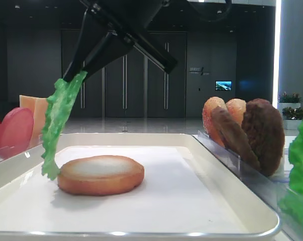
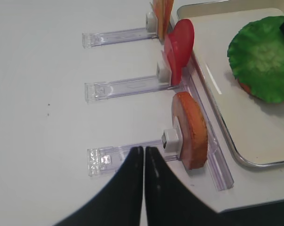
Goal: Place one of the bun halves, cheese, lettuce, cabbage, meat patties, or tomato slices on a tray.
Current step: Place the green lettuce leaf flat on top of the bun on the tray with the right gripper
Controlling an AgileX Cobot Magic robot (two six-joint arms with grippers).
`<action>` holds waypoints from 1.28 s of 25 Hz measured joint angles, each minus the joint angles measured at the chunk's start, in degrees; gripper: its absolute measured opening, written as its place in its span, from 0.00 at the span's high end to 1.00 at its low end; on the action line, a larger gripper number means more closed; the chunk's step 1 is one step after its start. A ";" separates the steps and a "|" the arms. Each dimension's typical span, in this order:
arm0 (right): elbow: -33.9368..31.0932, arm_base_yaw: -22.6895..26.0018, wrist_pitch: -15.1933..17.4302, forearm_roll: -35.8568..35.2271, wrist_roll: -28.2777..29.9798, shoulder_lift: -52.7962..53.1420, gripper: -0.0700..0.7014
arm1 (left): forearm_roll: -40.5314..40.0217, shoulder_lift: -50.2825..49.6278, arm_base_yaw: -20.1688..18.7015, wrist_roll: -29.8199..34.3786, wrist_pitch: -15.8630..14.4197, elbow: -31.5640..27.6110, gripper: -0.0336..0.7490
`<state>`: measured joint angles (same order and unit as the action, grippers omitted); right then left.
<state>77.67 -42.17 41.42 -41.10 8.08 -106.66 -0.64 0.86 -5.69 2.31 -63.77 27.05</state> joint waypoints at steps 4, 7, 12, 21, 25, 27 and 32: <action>0.00 0.00 -0.29 0.32 1.02 0.00 0.88 | 0.00 0.00 0.00 0.01 0.00 0.00 0.96; 0.00 0.00 -0.31 1.10 1.40 0.00 0.88 | 0.00 0.00 0.00 0.06 0.00 0.00 0.96; 0.00 0.00 -0.29 1.19 1.58 0.00 0.88 | 0.00 0.00 0.00 0.06 0.00 0.00 0.96; 2.11 0.00 3.09 -0.90 1.78 0.00 0.88 | 0.00 0.00 0.00 0.06 0.00 0.00 0.96; 2.18 0.00 3.09 -1.77 1.86 0.00 0.88 | 0.00 0.00 0.00 0.06 0.00 0.00 0.96; 2.18 0.00 3.03 -1.77 2.17 0.00 0.88 | 0.00 0.00 0.00 0.06 0.00 0.00 0.96; 2.18 0.00 2.65 -1.05 2.33 0.00 0.88 | 0.00 0.00 0.00 0.06 0.00 0.00 0.96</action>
<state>79.85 -42.17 44.07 -42.14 10.41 -106.66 -0.64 0.86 -5.69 2.37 -63.77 27.05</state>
